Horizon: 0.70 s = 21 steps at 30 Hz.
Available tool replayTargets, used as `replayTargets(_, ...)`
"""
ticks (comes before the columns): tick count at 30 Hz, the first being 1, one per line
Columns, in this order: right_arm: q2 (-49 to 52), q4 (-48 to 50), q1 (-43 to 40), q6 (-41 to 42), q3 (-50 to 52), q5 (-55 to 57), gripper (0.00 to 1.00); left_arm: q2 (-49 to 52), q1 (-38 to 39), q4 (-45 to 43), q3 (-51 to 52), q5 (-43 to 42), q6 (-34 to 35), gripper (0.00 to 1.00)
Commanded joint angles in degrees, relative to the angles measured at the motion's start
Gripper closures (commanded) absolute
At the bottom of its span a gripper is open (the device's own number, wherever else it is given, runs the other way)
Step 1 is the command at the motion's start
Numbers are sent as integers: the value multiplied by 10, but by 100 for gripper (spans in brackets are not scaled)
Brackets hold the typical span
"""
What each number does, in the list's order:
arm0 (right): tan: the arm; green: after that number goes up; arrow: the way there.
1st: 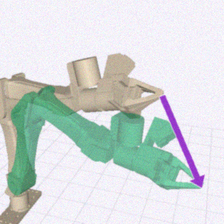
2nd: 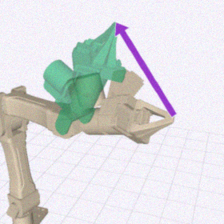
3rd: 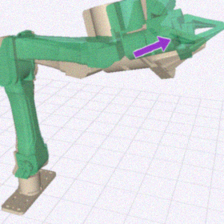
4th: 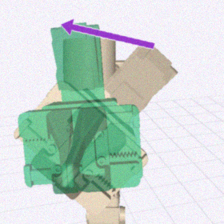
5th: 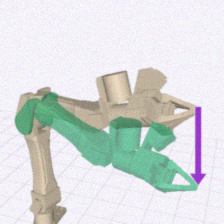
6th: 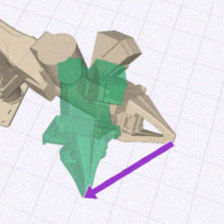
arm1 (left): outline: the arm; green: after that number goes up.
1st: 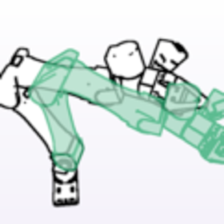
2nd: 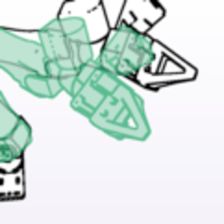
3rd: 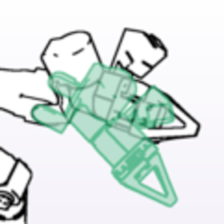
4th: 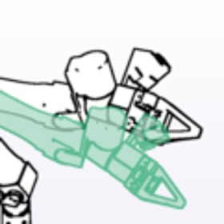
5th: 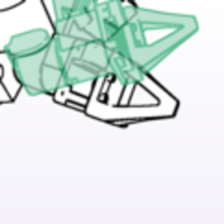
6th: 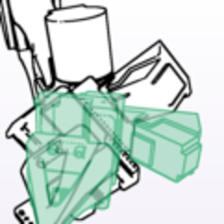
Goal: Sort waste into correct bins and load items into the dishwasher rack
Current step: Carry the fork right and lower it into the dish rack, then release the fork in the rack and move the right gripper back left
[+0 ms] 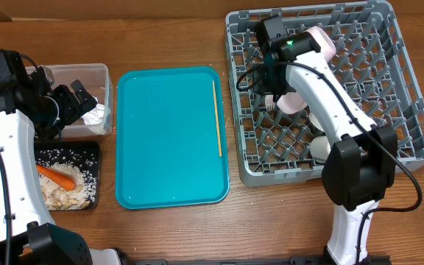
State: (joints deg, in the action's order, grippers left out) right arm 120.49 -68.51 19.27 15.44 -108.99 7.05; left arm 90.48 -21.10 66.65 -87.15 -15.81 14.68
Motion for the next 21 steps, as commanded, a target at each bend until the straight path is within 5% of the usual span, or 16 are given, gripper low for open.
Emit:
replayTargets(1,-10,5,-1,-10,3,7,66,-12,1,0,-10,-3,3,0)
replayTargets(14,-42,-60,5,-9,-66,3,62,-12,1,0,-10,-3,3,0)
replayTargets(21,-100,-71,24,-9,-79,-112,63,-12,1,0,-10,-3,3,0)
